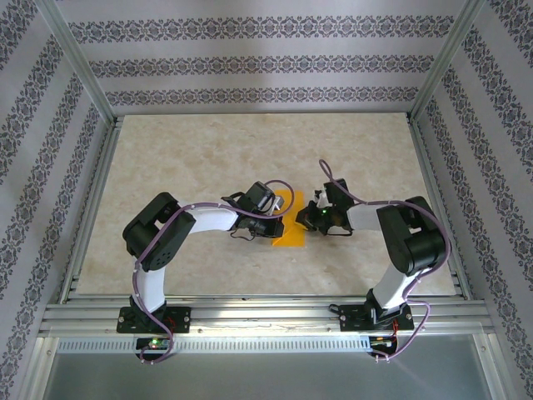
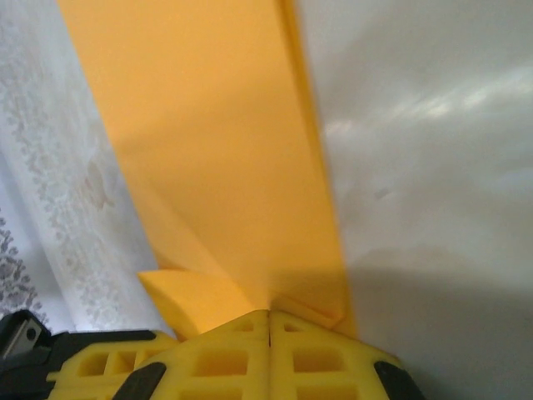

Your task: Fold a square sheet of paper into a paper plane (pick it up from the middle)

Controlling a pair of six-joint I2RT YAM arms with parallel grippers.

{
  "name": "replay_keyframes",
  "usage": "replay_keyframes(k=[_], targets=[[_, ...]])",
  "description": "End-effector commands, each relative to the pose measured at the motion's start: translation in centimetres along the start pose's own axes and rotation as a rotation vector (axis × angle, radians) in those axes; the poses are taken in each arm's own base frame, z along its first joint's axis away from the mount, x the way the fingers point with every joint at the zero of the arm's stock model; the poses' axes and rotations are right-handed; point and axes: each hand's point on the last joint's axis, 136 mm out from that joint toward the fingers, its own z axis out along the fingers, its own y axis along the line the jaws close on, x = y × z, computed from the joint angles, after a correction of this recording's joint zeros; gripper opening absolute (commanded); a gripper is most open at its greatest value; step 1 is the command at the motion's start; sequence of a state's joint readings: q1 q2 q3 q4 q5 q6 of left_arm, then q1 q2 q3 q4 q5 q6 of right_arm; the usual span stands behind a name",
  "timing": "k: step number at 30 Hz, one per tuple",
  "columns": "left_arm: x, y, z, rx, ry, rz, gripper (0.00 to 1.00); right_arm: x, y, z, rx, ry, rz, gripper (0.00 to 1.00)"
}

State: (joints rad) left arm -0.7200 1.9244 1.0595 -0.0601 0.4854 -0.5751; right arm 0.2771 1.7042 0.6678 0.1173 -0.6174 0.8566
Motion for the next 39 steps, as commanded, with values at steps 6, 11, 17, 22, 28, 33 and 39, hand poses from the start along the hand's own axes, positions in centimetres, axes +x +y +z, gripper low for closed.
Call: replay_keyframes(k=[6, 11, 17, 22, 28, 33, 39], targets=[[5.8, 5.1, 0.7, -0.166, 0.149, -0.074, 0.00, -4.2, -3.4, -2.2, 0.156, -0.155, 0.054, 0.04], [6.0, 5.2, 0.7, -0.168, 0.128, -0.108, 0.00, -3.5, -0.1, -3.4, 0.037, -0.165, -0.007, 0.06], [5.8, 4.3, 0.2, -0.150, 0.077, -0.161, 0.00, 0.1, 3.0, -2.9, -0.034, -0.076, -0.099, 0.06], [5.6, 3.5, 0.1, -0.139, 0.051, -0.175, 0.00, 2.5, 3.9, -0.8, -0.059, 0.023, -0.125, 0.06], [5.5, 3.1, 0.1, -0.130, 0.056, -0.165, 0.00, 2.5, 4.1, 1.0, -0.073, 0.069, -0.114, 0.03], [5.0, 2.8, 0.1, -0.121, 0.051, -0.151, 0.00, 2.0, 1.8, 1.8, 0.033, 0.060, -0.100, 0.00], [3.2, 0.4, -1.9, -0.070, -0.008, -0.119, 0.00, 2.8, -0.9, 2.0, 0.110, 0.066, -0.070, 0.00]])
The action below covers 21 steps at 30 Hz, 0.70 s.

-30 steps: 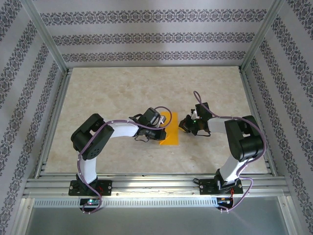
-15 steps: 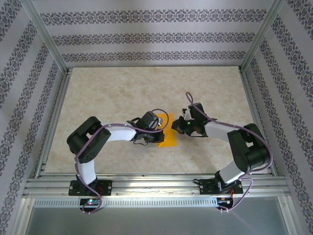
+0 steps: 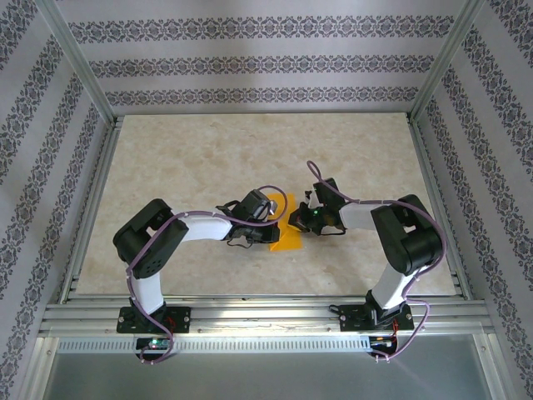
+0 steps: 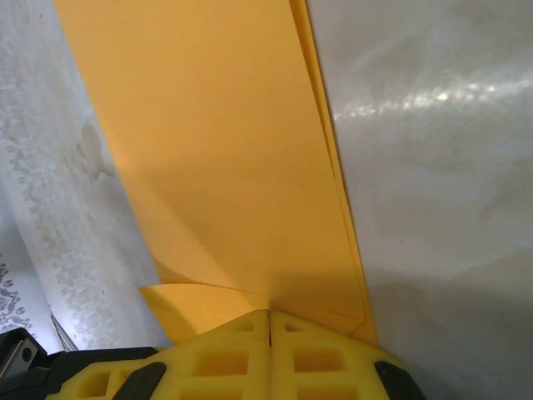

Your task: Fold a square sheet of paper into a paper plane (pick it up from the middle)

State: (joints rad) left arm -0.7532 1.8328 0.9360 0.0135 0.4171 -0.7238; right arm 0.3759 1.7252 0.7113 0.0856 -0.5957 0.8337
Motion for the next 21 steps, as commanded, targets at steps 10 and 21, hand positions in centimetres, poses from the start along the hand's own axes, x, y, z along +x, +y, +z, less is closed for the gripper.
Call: replay_keyframes(k=[10, 21], targets=[[-1.0, -3.8, -1.1, 0.102, 0.000, -0.017, 0.00, 1.1, -2.9, 0.7, 0.095, 0.021, 0.031, 0.00], [-1.8, -3.8, 0.9, 0.097, 0.016, -0.019, 0.00, 1.2, -3.2, 0.6, 0.097, 0.025, 0.037, 0.00]])
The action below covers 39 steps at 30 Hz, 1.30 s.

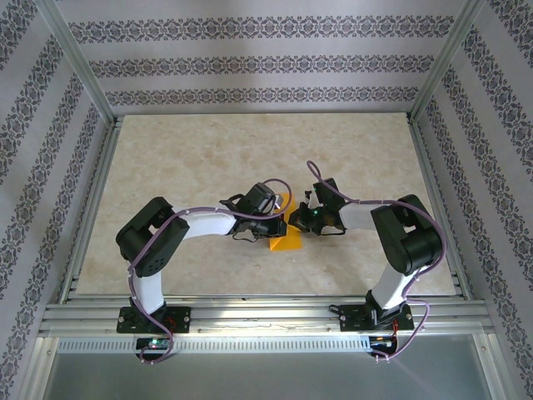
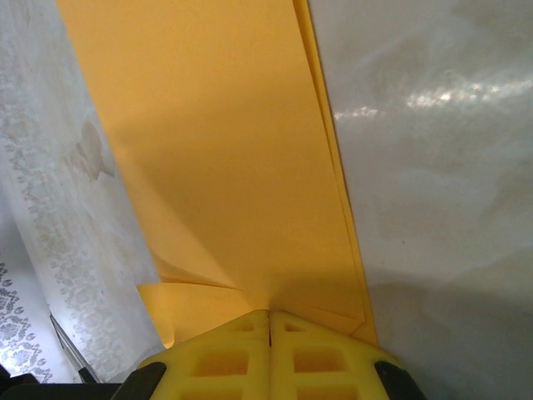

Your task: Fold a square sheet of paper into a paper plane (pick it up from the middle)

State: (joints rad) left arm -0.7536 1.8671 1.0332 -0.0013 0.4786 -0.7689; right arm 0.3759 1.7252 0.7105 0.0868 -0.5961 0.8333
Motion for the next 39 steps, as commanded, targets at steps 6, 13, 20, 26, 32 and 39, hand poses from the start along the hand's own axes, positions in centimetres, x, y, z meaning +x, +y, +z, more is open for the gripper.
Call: replay_keyframes(k=[6, 13, 20, 26, 32, 39], targets=[[0.0, -0.3, 2.0, 0.011, 0.023, -0.004, 0.01, 1.4, -3.8, 0.8, 0.112, 0.027, 0.047, 0.00], [2.3, 2.4, 2.4, -0.034, 0.062, -0.043, 0.01, 1.8, -4.8, 0.9, 0.143, 0.038, 0.051, 0.00], [4.4, 3.5, 1.3, -0.045, 0.091, -0.067, 0.03, 2.1, -5.8, 1.2, 0.174, 0.056, 0.049, 0.00], [6.0, 4.2, 0.2, -0.058, 0.120, -0.067, 0.04, 2.1, -5.9, 1.2, 0.177, 0.061, 0.048, 0.00], [7.4, 5.4, -1.0, -0.107, 0.147, -0.047, 0.05, 2.1, -5.7, 1.1, 0.172, 0.061, 0.047, 0.00], [6.3, 3.6, -3.0, -0.083, 0.089, 0.005, 0.05, 2.1, -5.6, 1.1, 0.168, 0.062, 0.048, 0.00]])
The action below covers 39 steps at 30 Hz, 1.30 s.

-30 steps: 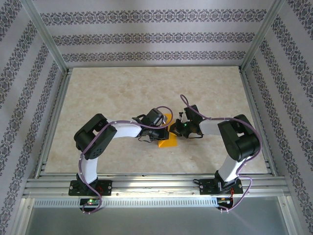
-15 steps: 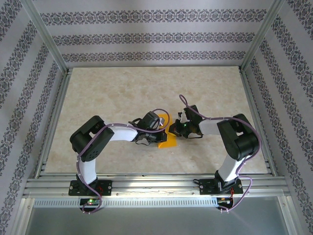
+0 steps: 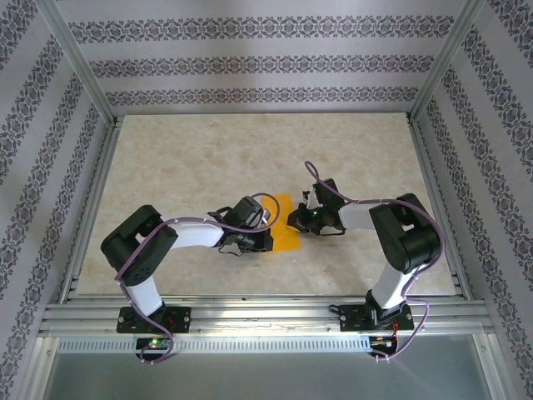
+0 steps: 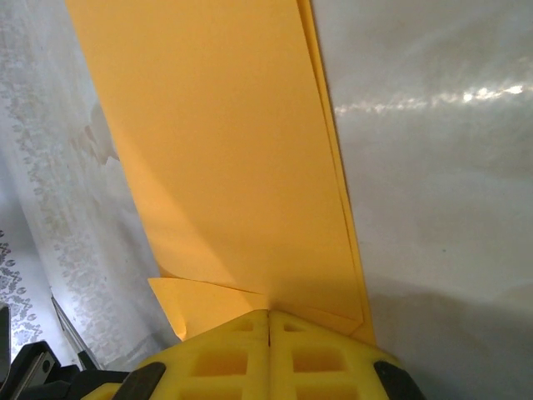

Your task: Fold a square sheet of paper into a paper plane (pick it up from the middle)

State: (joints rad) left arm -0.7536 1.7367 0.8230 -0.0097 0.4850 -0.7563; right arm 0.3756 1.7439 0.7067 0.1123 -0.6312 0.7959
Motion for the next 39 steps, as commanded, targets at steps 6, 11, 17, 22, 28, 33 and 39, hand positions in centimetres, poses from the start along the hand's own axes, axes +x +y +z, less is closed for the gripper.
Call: replay_keyframes(k=[6, 11, 17, 22, 28, 33, 39], targets=[[-1.5, -3.9, -1.7, 0.078, -0.038, 0.062, 0.05, 1.9, -5.5, 0.6, 0.188, 0.038, 0.091, 0.00], [-1.7, -4.2, 0.2, 0.128, -0.017, 0.016, 0.05, 1.9, -5.5, 0.5, 0.189, 0.036, 0.092, 0.00], [0.6, -1.2, 1.6, 0.077, 0.039, -0.046, 0.04, 2.1, -5.7, 0.6, 0.191, 0.041, 0.093, 0.00], [2.8, 0.9, 1.1, 0.036, 0.057, -0.077, 0.04, 2.2, -6.0, 0.6, 0.197, 0.045, 0.094, 0.00], [3.7, 1.3, -0.3, 0.021, 0.053, -0.084, 0.04, 2.2, -6.0, 0.5, 0.196, 0.044, 0.096, 0.00], [0.9, -1.8, -3.6, 0.049, -0.055, 0.003, 0.04, 2.0, -5.7, 0.5, 0.189, 0.041, 0.099, 0.00], [-3.3, -3.0, -3.1, 0.053, -0.093, -0.006, 0.03, 2.0, -5.5, 0.7, 0.184, 0.043, 0.102, 0.00]])
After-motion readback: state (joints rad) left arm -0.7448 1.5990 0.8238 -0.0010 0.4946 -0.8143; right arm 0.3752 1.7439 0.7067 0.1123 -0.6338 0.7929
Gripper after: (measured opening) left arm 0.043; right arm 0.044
